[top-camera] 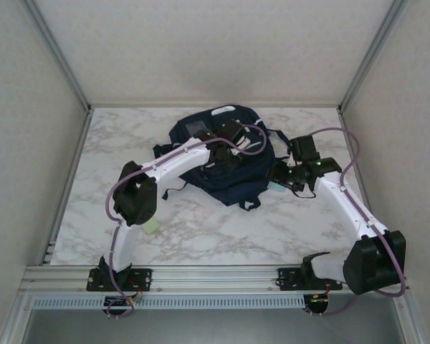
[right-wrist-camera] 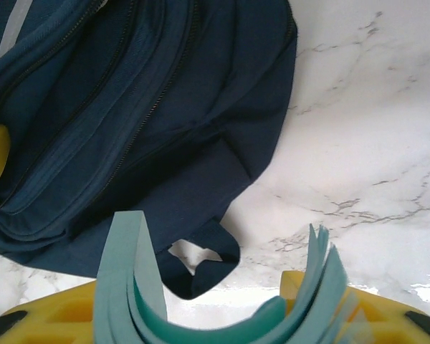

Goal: Pack books, pencil case, and school supplies into a backpack

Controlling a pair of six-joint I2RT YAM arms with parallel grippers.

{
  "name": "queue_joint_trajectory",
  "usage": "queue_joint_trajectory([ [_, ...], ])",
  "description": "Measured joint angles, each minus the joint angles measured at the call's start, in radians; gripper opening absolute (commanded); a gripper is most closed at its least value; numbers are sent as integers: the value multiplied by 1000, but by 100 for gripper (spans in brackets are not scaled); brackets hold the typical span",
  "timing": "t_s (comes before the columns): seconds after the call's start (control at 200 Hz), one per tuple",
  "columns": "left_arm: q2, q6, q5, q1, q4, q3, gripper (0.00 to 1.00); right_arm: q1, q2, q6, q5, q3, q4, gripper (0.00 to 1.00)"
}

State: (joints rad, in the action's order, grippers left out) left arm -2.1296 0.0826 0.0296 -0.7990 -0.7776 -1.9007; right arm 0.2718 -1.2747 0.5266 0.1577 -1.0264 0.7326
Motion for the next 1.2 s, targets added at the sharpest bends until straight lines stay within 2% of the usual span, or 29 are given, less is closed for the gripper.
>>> queue_joint_trajectory([
  [0.375,23,-75,-86,55,-90,-106,0,38,-156,111,76,-74,-117,52],
  [0.481,24,-103,-96,63,-91,-116,0,79,-247,143,80,-140,-156,57],
  [0.531,24,-115,-100,64,-91,-116,0,95,-293,155,81,-172,-171,63],
  [0.661,24,-156,-103,70,-87,-116,0,115,-398,190,103,-255,-174,93],
  [0.751,24,-186,-104,83,-82,-116,0,125,-431,198,113,-290,-182,99],
  [0.866,26,-217,-105,104,-80,-116,0,132,-424,192,108,-291,-199,99],
  [0.986,32,-233,-105,113,-76,-116,0,135,-385,184,97,-269,-210,92],
  [1.201,35,-238,-111,113,-72,-116,0,135,-309,185,99,-176,-268,60],
])
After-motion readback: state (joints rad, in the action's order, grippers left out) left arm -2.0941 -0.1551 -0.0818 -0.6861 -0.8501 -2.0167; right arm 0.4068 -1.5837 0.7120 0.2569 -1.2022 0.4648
